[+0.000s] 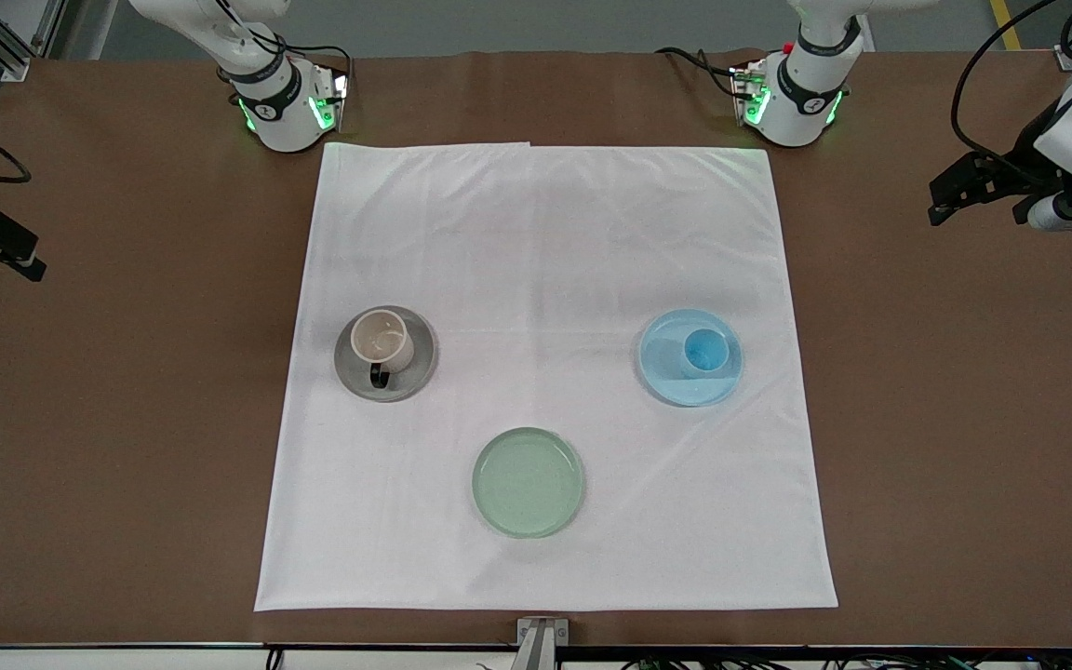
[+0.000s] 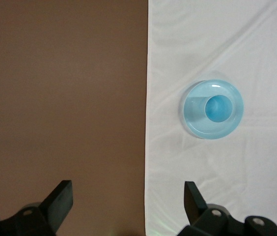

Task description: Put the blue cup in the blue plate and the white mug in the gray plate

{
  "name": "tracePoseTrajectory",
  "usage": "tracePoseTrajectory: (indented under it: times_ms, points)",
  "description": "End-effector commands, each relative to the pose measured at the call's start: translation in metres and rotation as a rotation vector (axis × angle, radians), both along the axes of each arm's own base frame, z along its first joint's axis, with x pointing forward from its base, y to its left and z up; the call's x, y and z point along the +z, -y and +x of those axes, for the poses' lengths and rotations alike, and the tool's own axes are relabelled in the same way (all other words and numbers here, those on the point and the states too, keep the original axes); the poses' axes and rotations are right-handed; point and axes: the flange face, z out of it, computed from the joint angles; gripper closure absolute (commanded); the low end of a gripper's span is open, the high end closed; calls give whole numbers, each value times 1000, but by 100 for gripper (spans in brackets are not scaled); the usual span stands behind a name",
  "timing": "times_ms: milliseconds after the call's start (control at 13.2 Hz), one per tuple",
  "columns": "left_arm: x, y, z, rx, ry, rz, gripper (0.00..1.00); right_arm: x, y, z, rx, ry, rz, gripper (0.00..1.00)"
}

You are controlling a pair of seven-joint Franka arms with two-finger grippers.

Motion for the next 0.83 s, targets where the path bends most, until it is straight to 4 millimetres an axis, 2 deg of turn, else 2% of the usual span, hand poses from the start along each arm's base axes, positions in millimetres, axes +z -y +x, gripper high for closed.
tracePoseTrajectory:
  times_ms: [0, 756]
  points:
    - [9, -7, 13, 10, 13, -1, 0, 7, 2, 0, 10, 1, -8, 0]
    - [8, -5, 11, 15, 3, 1, 0, 13, 0, 0, 7, 18, -5, 0]
